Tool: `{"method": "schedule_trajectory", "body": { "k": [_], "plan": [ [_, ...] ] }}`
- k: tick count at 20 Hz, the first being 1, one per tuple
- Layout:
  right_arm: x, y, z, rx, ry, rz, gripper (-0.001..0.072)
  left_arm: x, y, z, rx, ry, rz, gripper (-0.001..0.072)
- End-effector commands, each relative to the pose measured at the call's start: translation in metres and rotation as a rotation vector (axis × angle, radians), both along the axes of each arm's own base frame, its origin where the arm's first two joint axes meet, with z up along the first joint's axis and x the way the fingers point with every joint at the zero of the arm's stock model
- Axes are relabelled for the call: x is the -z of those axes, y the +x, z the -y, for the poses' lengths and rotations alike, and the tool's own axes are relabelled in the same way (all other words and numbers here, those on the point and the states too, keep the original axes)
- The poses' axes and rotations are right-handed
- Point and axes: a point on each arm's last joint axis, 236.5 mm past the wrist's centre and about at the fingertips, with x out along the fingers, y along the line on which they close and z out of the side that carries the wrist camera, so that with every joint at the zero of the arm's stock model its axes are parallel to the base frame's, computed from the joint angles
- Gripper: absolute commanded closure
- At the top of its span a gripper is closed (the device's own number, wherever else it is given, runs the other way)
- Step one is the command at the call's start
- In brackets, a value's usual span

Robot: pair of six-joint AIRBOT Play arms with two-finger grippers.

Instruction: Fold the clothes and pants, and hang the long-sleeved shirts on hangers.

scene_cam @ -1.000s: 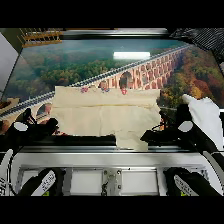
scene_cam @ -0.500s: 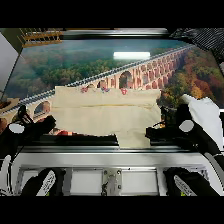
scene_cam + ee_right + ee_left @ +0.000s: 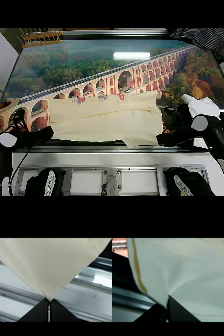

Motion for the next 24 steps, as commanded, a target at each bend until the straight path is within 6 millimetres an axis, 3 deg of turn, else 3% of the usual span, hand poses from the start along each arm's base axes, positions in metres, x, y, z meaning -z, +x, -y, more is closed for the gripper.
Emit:
{"method": "schedule_trajectory", "body": {
  "k": [1,4,7,12,16,21,22,23,24],
  "plan": [
    [-0.018,0.011,0.01,0.009,-0.045,0.013,0.0702,-0.013,-0.009,0.003,0.003,0.007,0.003,0.0705],
    [-0.035,0.066,0.008,0.023,-0.042,0.122,0.0702,-0.019,0.018,-0.009,0.003,0.008,-0.007,0.0704],
    [-0.047,0.132,0.006,0.057,-0.039,0.236,0.0702,-0.023,0.071,-0.026,0.018,0.028,0.018,0.0704],
    [-0.039,0.225,0.003,0.069,-0.041,0.328,0.0702,0.003,0.143,-0.02,0.108,0.002,-0.068,0.0704],
    [-0.017,0.278,0.003,0.098,-0.04,0.379,0.0701,0.024,0.188,-0.024,0.126,-0.012,-0.099,0.0704],
    [-0.006,0.328,-0.015,0.17,0.059,0.502,0.0675,0.028,0.224,-0.022,0.127,-0.061,-0.097,0.0694],
    [-0.01,0.336,-0.018,0.2,0.085,0.531,0.0528,0.025,0.232,-0.02,0.122,-0.078,-0.081,0.0475],
    [-0.016,0.344,-0.019,0.226,0.104,0.564,0.0275,0.019,0.241,-0.018,0.116,-0.09,-0.055,0.0222],
    [-0.026,0.349,-0.018,0.239,0.114,0.591,0.0155,0.008,0.25,-0.021,0.113,-0.086,-0.023,0.0208]
  ]
}}
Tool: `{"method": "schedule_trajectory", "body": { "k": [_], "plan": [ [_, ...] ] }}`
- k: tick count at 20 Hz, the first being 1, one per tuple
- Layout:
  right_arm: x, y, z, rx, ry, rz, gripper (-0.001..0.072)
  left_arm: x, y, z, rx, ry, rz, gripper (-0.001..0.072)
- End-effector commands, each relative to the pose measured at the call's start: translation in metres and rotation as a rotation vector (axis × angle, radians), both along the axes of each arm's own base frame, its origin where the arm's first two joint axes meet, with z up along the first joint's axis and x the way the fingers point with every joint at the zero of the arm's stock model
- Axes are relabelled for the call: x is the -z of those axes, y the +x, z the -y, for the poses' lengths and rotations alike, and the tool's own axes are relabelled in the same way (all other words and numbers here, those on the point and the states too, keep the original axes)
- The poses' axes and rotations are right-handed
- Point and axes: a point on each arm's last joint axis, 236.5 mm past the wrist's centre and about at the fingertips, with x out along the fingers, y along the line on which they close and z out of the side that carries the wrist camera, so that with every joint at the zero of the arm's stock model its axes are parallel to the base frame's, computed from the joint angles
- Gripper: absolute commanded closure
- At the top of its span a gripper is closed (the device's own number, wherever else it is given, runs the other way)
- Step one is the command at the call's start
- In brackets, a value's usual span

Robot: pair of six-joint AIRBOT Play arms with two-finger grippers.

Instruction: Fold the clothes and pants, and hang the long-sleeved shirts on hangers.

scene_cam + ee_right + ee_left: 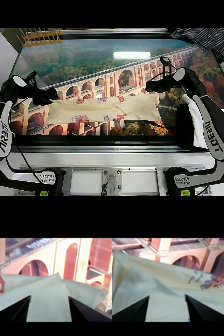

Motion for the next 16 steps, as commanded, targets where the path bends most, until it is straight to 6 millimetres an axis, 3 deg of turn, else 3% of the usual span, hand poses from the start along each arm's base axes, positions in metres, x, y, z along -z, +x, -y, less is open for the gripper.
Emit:
{"method": "schedule_trajectory", "body": {
  "k": [1,4,5,6,7,9,11,14,16],
  "plan": [
    [-0.025,0.028,0.0,0.067,0.064,0.12,0.0155,-0.027,0.03,0.001,-0.011,-0.027,0.081,0.0207],
    [-0.044,0.009,0.033,0.023,0.018,0.115,0.0155,-0.06,0.027,-0.002,0.02,0.002,0.152,0.0209],
    [-0.039,-0.005,0.049,0.02,0.009,0.074,0.0155,-0.064,0.019,0.0,0.02,0.004,0.157,0.0304],
    [-0.027,-0.023,0.067,0.034,0.014,0.008,0.0154,-0.063,0.007,0.003,0.028,0.007,0.155,0.053],
    [-0.011,-0.042,0.083,0.062,0.033,-0.07,0.0152,-0.06,-0.002,0.009,0.035,0.006,0.152,0.0697],
    [0.026,-0.081,0.11,0.133,0.086,-0.219,-0.0008,-0.048,-0.024,0.026,0.049,-0.01,0.129,0.0704],
    [0.057,-0.103,0.122,0.222,0.175,-0.298,-0.0008,-0.035,-0.04,0.054,0.067,-0.054,0.116,0.0704],
    [0.089,-0.108,0.108,0.284,0.308,-0.33,-0.0008,-0.019,-0.048,0.1,0.084,-0.128,0.121,0.0704],
    [0.102,-0.102,0.087,0.283,0.375,-0.35,-0.0007,-0.009,-0.053,0.124,0.128,-0.145,0.1,0.0704]
  ]
}}
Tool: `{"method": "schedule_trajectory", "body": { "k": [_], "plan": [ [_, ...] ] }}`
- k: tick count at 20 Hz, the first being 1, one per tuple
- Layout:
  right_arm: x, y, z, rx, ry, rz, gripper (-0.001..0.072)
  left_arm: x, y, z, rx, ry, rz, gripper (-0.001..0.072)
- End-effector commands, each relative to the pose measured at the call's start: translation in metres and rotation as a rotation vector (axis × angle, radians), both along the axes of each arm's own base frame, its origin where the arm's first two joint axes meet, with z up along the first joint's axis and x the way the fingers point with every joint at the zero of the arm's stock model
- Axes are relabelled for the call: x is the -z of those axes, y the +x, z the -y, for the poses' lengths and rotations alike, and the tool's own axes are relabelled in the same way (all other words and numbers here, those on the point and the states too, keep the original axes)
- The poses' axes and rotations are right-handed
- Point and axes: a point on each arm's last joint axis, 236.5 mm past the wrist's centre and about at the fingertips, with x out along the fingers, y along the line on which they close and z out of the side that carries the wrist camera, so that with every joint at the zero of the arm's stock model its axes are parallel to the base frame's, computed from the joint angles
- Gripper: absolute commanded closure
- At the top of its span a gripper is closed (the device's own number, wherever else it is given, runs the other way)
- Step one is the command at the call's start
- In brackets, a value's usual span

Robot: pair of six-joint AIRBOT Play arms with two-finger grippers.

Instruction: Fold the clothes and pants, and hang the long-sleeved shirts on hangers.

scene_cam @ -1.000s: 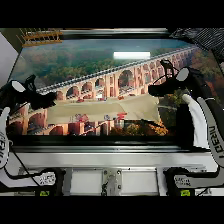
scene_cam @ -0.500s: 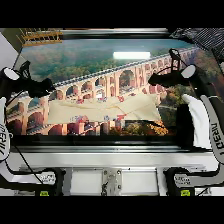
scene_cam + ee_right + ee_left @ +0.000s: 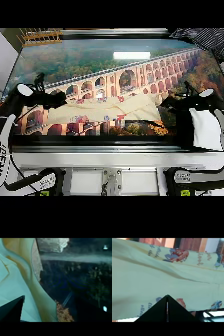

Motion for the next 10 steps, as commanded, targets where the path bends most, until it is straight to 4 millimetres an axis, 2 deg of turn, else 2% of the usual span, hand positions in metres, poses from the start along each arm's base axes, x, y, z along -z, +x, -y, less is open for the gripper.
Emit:
{"method": "schedule_trajectory", "body": {
  "k": [1,5,7,10],
  "plan": [
    [0.022,0.003,-0.032,0.05,0.153,-0.017,-0.0007,0.015,-0.008,0.047,0.055,-0.05,-0.012,0.0704],
    [0.02,0.033,-0.083,0.07,0.234,0.056,-0.0004,0.019,-0.001,0.09,0.164,-0.047,-0.008,0.0703],
    [0.021,0.041,-0.103,0.074,0.238,0.076,0.0018,0.02,0.002,0.11,0.213,-0.047,-0.006,0.0704],
    [0.022,0.044,-0.12,0.052,0.22,0.092,0.0414,0.024,0.006,0.136,0.269,-0.047,-0.007,0.0704]
  ]
}}
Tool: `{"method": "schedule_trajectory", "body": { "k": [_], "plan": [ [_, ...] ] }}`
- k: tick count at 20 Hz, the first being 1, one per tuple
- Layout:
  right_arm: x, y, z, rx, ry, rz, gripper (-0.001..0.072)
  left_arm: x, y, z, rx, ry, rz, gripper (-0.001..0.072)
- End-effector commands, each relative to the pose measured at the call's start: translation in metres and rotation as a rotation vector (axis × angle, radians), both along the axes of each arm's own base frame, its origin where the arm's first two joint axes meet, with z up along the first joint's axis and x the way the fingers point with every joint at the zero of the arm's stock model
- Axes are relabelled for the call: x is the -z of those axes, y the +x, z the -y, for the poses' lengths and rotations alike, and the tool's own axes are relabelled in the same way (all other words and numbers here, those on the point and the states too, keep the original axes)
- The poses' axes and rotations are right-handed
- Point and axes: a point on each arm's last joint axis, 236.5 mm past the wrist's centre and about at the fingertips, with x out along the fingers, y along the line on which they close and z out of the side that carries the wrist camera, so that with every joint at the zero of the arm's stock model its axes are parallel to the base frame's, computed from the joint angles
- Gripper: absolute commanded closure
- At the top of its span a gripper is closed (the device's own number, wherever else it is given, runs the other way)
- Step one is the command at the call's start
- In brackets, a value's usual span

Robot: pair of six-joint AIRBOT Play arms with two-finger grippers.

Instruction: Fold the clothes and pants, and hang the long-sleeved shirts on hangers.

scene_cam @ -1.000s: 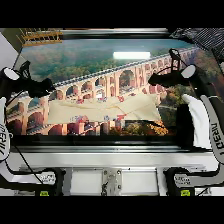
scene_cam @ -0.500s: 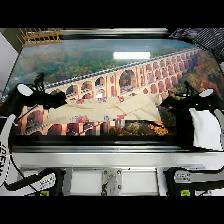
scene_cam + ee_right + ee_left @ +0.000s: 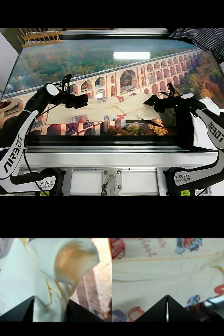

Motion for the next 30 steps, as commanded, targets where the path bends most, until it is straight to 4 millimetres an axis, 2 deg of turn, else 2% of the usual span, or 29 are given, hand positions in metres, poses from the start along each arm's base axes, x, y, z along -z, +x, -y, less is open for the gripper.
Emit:
{"method": "schedule_trajectory", "body": {
  "k": [1,2,4,7,9,11,13,15,17,20,23,25,28,30],
  "plan": [
    [-0.003,0.008,-0.02,0.007,0.013,0.028,0.0619,0.006,0.002,0.032,0.069,-0.002,-0.002,0.0704],
    [-0.004,0.006,-0.018,-0.007,0.001,0.031,0.07,0.008,0.002,0.038,0.083,-0.001,-0.005,0.0704],
    [-0.013,-0.001,-0.003,-0.044,-0.045,0.037,0.0701,0.009,0.003,0.046,0.1,-0.002,-0.006,0.0704],
    [-0.041,-0.017,0.05,-0.121,-0.22,-0.003,0.0701,0.009,0.004,0.057,0.12,-0.003,0.002,0.0704],
    [-0.076,-0.026,0.082,-0.181,-0.343,-0.019,0.0701,0.013,0.004,0.069,0.143,-0.003,0.004,0.0704],
    [-0.118,-0.027,0.094,-0.233,-0.416,0.002,0.0701,0.017,0.006,0.092,0.188,-0.005,0.011,0.0704],
    [-0.159,-0.022,0.086,-0.257,-0.432,0.041,0.0701,0.021,0.01,0.127,0.25,-0.011,0.03,0.0704],
    [-0.191,-0.019,0.07,-0.286,-0.45,0.066,0.0701,0.024,0.013,0.163,0.303,-0.027,0.044,0.0704],
    [-0.213,-0.02,0.052,-0.323,-0.5,0.08,0.0701,0.028,0.008,0.205,0.332,-0.093,0.025,0.0704],
    [-0.239,-0.023,0.023,-0.386,-0.546,0.123,0.0701,0.046,-0.003,0.242,0.396,-0.11,-0.006,0.0704],
    [-0.259,-0.024,-0.005,-0.438,-0.55,0.183,0.0701,0.064,-0.014,0.26,0.437,-0.106,-0.055,0.0704],
    [-0.265,-0.026,-0.018,-0.463,-0.55,0.209,0.0701,0.066,-0.014,0.264,0.434,-0.108,-0.067,0.0704],
    [-0.266,-0.029,-0.032,-0.487,-0.544,0.217,0.0701,0.061,-0.008,0.265,0.402,-0.117,-0.069,0.0704],
    [-0.266,-0.031,-0.041,-0.508,-0.541,0.223,0.0701,0.05,0.002,0.255,0.386,-0.12,-0.055,0.0704]
  ]
}}
